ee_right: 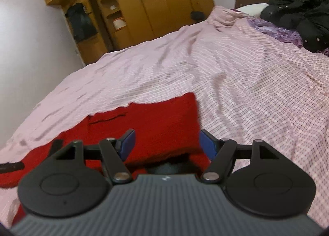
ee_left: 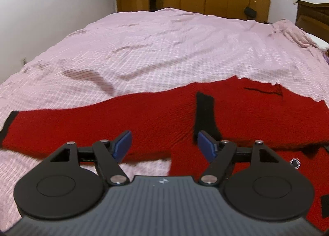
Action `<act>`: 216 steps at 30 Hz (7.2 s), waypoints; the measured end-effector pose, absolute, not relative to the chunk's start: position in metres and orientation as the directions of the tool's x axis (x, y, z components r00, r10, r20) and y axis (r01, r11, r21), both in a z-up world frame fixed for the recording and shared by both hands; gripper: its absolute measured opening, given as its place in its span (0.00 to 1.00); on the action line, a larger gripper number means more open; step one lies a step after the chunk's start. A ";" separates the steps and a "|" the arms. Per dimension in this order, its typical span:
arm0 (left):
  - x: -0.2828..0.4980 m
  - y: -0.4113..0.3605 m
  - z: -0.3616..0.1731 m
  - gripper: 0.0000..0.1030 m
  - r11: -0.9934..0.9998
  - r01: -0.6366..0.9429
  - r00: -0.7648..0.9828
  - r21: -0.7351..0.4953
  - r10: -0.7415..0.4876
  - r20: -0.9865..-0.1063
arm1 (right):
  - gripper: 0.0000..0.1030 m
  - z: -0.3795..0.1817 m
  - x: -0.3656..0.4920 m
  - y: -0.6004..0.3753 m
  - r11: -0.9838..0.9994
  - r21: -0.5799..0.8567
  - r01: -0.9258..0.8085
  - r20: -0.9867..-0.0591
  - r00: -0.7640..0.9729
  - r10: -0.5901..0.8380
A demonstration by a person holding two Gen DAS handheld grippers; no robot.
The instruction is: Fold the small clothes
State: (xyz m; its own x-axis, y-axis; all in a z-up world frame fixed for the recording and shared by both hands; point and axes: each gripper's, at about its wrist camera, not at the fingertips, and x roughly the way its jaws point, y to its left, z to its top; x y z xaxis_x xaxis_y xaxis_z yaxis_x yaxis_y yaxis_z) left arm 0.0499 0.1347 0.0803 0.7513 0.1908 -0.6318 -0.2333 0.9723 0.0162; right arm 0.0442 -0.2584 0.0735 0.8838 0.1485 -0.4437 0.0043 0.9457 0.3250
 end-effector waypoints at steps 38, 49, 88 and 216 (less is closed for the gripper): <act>-0.013 0.265 0.044 0.79 0.811 -0.551 0.645 -0.196 0.264 -0.718 | 0.71 0.034 -0.016 -0.203 0.957 0.289 0.000 -0.554 0.816 0.167; -0.006 0.283 0.043 0.80 0.723 -0.611 0.674 -0.323 0.261 -0.691 | 0.71 0.031 -0.016 -0.205 0.955 0.295 0.003 -0.546 0.821 0.166; 0.040 0.293 0.038 0.59 0.790 -0.582 0.697 -0.193 0.362 -0.619 | 0.78 0.030 -0.018 -0.206 0.959 0.282 0.014 -0.549 0.822 0.149; 0.083 -0.003 0.049 0.67 0.993 0.032 0.689 -0.115 -0.105 -0.717 | 0.82 0.020 -0.038 -0.266 0.879 0.476 0.019 -0.446 0.867 0.223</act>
